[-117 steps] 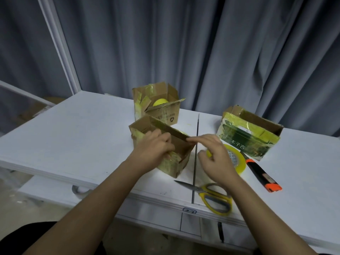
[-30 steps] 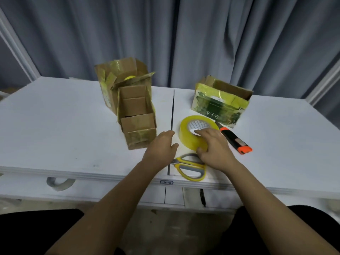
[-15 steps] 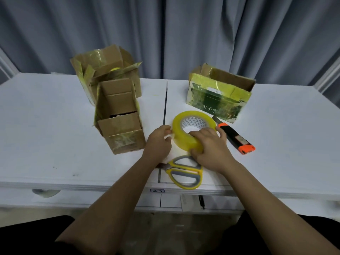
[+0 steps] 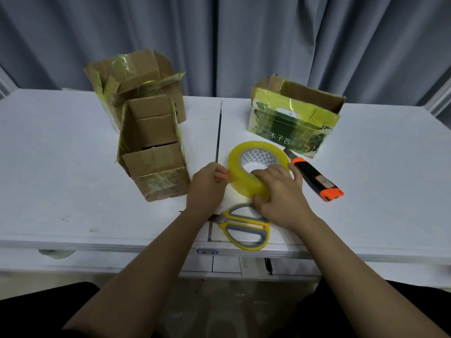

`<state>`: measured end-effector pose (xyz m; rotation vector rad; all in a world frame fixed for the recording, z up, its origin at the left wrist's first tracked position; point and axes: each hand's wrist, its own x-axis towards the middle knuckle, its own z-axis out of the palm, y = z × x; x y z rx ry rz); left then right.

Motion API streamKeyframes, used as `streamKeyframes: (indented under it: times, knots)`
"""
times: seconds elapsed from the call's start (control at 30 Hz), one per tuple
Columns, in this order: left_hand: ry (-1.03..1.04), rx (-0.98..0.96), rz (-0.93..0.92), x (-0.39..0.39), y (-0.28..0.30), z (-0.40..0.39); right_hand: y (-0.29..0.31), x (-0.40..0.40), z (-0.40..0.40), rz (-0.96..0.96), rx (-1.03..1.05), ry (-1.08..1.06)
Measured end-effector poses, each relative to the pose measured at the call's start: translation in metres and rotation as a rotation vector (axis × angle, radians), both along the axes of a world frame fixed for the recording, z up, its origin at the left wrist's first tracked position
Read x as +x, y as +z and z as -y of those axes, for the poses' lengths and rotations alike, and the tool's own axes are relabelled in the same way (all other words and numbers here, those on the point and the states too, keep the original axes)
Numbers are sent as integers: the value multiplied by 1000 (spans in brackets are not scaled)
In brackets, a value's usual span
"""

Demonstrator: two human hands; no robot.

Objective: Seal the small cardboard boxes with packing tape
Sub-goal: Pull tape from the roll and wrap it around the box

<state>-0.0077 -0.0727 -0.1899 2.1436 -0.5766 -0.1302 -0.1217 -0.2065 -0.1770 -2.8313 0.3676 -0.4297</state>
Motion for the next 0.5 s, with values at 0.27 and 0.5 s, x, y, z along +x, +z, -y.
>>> streamKeyframes:
  times: [0.27, 0.5]
  knots:
    - [2, 11, 34, -3, -4, 2, 1, -1, 2, -45, -129, 33]
    - [-91, 2, 9, -7, 0, -12, 6, 5, 10, -94, -250, 39]
